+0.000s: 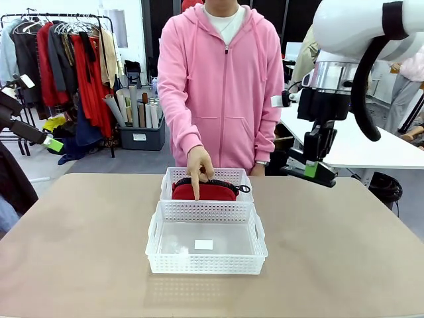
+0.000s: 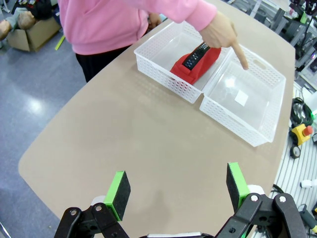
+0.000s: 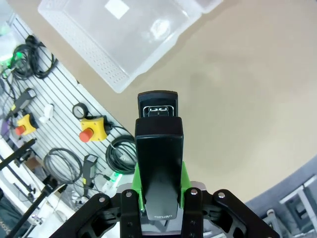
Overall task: Distribute items into two baskets.
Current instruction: Place the picked Stapler into the Organizing basket as instructed by the person.
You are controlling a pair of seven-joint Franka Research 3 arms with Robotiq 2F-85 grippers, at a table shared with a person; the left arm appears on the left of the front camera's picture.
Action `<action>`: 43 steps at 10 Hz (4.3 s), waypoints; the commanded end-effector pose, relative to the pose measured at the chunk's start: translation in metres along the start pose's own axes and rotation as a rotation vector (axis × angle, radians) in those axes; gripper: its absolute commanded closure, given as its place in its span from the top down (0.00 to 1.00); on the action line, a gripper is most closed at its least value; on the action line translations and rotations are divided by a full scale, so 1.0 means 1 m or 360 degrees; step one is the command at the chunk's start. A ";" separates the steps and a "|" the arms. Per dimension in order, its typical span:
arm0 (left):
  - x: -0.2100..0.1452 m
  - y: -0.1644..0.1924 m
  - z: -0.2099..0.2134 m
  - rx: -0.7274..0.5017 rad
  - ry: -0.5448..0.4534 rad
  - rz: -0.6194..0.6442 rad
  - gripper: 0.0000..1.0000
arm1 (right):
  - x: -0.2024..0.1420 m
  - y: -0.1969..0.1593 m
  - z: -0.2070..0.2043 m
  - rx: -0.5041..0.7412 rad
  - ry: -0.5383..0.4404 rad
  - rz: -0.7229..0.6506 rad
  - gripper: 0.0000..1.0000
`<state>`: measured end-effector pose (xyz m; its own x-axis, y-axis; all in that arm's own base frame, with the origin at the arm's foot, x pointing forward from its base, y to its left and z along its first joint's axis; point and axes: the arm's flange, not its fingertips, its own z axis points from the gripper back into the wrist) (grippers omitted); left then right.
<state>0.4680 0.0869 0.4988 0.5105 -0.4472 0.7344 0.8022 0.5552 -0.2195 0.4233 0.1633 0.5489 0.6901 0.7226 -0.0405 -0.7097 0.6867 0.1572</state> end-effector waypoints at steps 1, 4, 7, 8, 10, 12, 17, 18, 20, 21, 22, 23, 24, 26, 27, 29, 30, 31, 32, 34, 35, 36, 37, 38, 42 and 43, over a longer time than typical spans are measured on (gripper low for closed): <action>0.000 -0.001 0.001 -0.0005 -0.0014 -0.0001 1.00 | -0.003 0.022 -0.011 -0.0014 -0.0053 0.0129 0.20; 0.000 -0.001 0.001 -0.0005 -0.0014 -0.0001 1.00 | 0.000 0.050 -0.032 0.0019 -0.0068 0.0246 0.20; 0.000 -0.001 0.001 -0.0005 -0.0014 -0.0001 1.00 | 0.010 0.076 -0.053 0.0031 -0.0083 0.0361 0.20; 0.000 -0.001 0.001 -0.0005 -0.0014 -0.0001 1.00 | 0.016 0.084 -0.059 -0.0008 -0.0094 0.0405 0.20; 0.000 -0.001 0.001 -0.0005 -0.0014 -0.0001 1.00 | 0.029 0.099 -0.068 -0.0065 -0.0152 0.0542 0.20; 0.000 -0.001 0.001 -0.0005 -0.0014 -0.0001 1.00 | 0.048 0.110 -0.080 -0.0091 -0.0183 0.0678 0.20; 0.000 -0.001 0.001 -0.0005 -0.0014 -0.0001 1.00 | 0.096 0.131 -0.110 -0.0157 -0.0115 0.1030 0.20; 0.000 -0.001 0.001 -0.0005 -0.0014 -0.0001 1.00 | 0.103 0.132 -0.117 -0.0176 -0.0121 0.1101 0.20; 0.000 -0.001 0.001 -0.0005 -0.0014 -0.0001 1.00 | 0.117 0.136 -0.132 -0.0214 -0.0135 0.1245 0.20; 0.000 -0.001 0.001 -0.0005 -0.0014 -0.0001 1.00 | 0.122 0.138 -0.141 -0.0252 -0.0139 0.1285 0.20; 0.000 -0.001 0.001 -0.0005 -0.0014 -0.0001 1.00 | 0.126 0.141 -0.149 -0.0266 -0.0134 0.1306 0.20; 0.000 -0.001 0.001 -0.0005 -0.0014 -0.0001 1.00 | 0.129 0.144 -0.156 -0.0291 -0.0127 0.1302 0.20; 0.000 -0.001 0.001 -0.0005 -0.0014 -0.0001 1.00 | 0.131 0.146 -0.164 -0.0320 -0.0144 0.1311 0.20; 0.000 -0.001 0.001 -0.0005 -0.0014 -0.0001 1.00 | 0.133 0.145 -0.177 -0.0307 -0.0150 0.1325 0.20; 0.000 -0.001 0.001 -0.0005 -0.0014 -0.0001 1.00 | 0.135 0.145 -0.182 -0.0310 -0.0142 0.1318 0.20; 0.000 -0.001 0.001 -0.0005 -0.0014 -0.0001 1.00 | 0.142 0.145 -0.201 -0.0319 -0.0089 0.1293 0.20; 0.000 -0.001 0.001 -0.0005 -0.0014 -0.0001 1.00 | 0.144 0.144 -0.208 -0.0307 -0.0072 0.1294 0.20; 0.000 -0.001 0.001 -0.0005 -0.0014 -0.0001 1.00 | 0.146 0.143 -0.213 -0.0298 -0.0064 0.1287 0.20; 0.000 -0.001 0.001 -0.0005 -0.0014 -0.0001 1.00 | 0.148 0.141 -0.219 -0.0285 -0.0058 0.1287 0.20; 0.000 -0.001 0.001 -0.0005 -0.0014 -0.0001 1.00 | 0.150 0.139 -0.228 -0.0262 -0.0068 0.1277 0.20; 0.000 -0.001 0.001 -0.0005 -0.0014 -0.0001 1.00 | 0.150 0.139 -0.232 -0.0257 -0.0057 0.1277 0.20; 0.000 -0.001 0.001 -0.0005 -0.0014 -0.0001 1.00 | 0.151 0.139 -0.237 -0.0243 -0.0045 0.1276 0.20; 0.000 -0.001 0.001 -0.0005 -0.0014 -0.0001 1.00 | 0.151 0.138 -0.238 -0.0239 -0.0046 0.1273 0.20; 0.000 -0.001 0.001 -0.0005 -0.0014 -0.0001 1.00 | 0.151 0.136 -0.239 -0.0234 -0.0045 0.1267 0.20; 0.000 -0.001 0.001 -0.0005 -0.0014 -0.0001 1.00 | 0.152 0.131 -0.234 -0.0224 -0.0053 0.1247 0.87; 0.000 -0.001 0.001 -0.0005 -0.0014 -0.0001 1.00 | 0.150 0.127 -0.227 -0.0230 -0.0076 0.1227 1.00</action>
<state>0.4680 0.0869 0.4989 0.5105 -0.4473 0.7344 0.8022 0.5553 -0.2194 0.4045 0.3773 0.3317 -0.0278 0.9973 0.0674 -0.9993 -0.0293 0.0214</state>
